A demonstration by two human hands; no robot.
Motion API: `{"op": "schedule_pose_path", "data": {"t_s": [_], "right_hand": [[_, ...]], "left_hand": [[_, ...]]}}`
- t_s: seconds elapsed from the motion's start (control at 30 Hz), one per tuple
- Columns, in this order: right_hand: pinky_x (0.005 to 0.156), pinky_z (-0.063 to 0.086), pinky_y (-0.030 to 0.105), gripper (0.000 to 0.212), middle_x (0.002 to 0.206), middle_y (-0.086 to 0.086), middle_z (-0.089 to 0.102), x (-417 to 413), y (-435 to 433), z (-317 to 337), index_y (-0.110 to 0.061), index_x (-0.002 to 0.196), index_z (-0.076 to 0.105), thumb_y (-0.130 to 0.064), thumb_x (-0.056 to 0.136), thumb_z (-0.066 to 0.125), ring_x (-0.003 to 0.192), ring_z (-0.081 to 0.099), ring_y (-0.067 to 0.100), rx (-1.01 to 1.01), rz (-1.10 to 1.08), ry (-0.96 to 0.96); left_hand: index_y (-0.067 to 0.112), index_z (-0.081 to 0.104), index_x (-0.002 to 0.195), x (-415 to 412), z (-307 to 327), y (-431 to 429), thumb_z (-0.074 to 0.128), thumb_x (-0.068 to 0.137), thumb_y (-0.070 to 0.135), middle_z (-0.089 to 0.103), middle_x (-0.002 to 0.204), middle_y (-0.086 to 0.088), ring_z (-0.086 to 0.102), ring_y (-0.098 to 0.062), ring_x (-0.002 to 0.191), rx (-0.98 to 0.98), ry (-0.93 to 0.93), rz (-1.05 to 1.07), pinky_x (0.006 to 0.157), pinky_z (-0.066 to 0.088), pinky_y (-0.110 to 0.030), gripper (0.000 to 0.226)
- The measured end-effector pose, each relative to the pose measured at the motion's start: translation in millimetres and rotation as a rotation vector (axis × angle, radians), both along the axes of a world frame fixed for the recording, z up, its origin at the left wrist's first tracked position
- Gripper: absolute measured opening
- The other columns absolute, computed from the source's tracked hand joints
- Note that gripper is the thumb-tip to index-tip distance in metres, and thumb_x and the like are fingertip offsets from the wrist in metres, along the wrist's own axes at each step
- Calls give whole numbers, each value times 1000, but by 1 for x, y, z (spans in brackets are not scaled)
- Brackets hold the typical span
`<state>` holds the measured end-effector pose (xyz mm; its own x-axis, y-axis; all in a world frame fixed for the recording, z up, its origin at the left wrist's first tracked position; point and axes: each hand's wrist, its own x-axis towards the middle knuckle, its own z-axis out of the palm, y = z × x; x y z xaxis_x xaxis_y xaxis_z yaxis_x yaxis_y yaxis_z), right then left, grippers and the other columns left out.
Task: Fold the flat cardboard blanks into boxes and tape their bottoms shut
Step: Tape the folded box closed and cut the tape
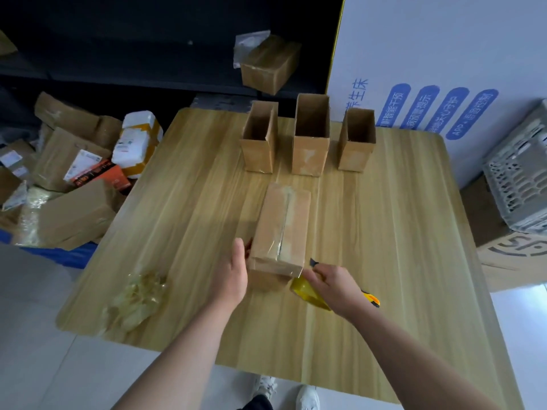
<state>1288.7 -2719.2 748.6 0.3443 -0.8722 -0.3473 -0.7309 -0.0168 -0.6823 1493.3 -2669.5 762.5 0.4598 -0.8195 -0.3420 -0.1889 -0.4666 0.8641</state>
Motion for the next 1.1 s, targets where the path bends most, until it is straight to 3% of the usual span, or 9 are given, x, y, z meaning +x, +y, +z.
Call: {"op": "schedule_pose_path", "data": {"t_s": [0.1,0.2,0.3,0.43,0.5,0.73,0.93,1.03,1.1], "right_hand": [[55,32,32,52,61,0,38,-1,-2,1,-10,65,43,-52,94,50,62,31,19,14,28,22],[54,31,33,52,61,3,43,3,-1,0,-8,70,48,-54,94,50,60,36,21,13,82,65],[53,30,34,49,58,2,41,12,0,1,-11,68,44,-51,96,48,57,36,20,-7,129,57],[53,32,34,46,56,0,41,18,3,1,-14,66,42,-46,98,47,54,36,20,-16,169,49],[53,33,35,46,56,0,41,10,3,-2,-15,64,40,-45,97,48,55,37,20,-18,151,63],[49,27,24,42,59,-3,38,-14,10,-17,-11,68,47,-42,97,51,54,34,13,64,-33,41],[51,29,23,42,65,-2,41,5,13,-22,-7,74,49,-42,97,51,58,35,11,144,-83,-35],[54,31,26,41,67,0,42,11,11,-22,-1,83,52,-39,99,49,59,36,11,161,-115,-60],[55,32,27,40,68,0,43,13,10,-20,0,86,54,-37,99,48,60,37,12,168,-121,-61]], "left_hand": [[25,68,116,19,2,-6,32,72,86,70,112,7,62,-11,109,22,27,-156,96,46,-28,83],[22,51,138,22,7,-16,62,82,58,60,130,5,57,-14,120,85,-169,-235,98,45,-27,67],[26,40,146,14,16,-26,56,93,41,43,148,3,45,-19,133,27,-493,-265,106,39,-33,57],[40,1,152,-7,10,-32,36,81,78,-4,162,2,18,-29,145,246,-650,-508,114,24,-46,88],[46,-8,149,-2,6,-38,36,79,81,-6,162,0,14,-31,147,255,-656,-534,115,20,-50,89],[50,-10,148,24,4,-55,30,82,77,-8,162,1,2,-23,149,229,-715,-739,119,1,-42,81],[48,-12,148,40,2,-60,22,75,84,-17,160,3,-5,-22,149,116,-778,-730,119,-5,-50,88],[32,18,151,29,3,-43,40,84,72,15,157,-10,18,-28,143,-147,-809,-454,115,17,-50,81],[18,40,131,21,-3,-19,50,80,65,42,131,-9,44,-30,119,-278,-681,-217,96,44,-43,71]]}}
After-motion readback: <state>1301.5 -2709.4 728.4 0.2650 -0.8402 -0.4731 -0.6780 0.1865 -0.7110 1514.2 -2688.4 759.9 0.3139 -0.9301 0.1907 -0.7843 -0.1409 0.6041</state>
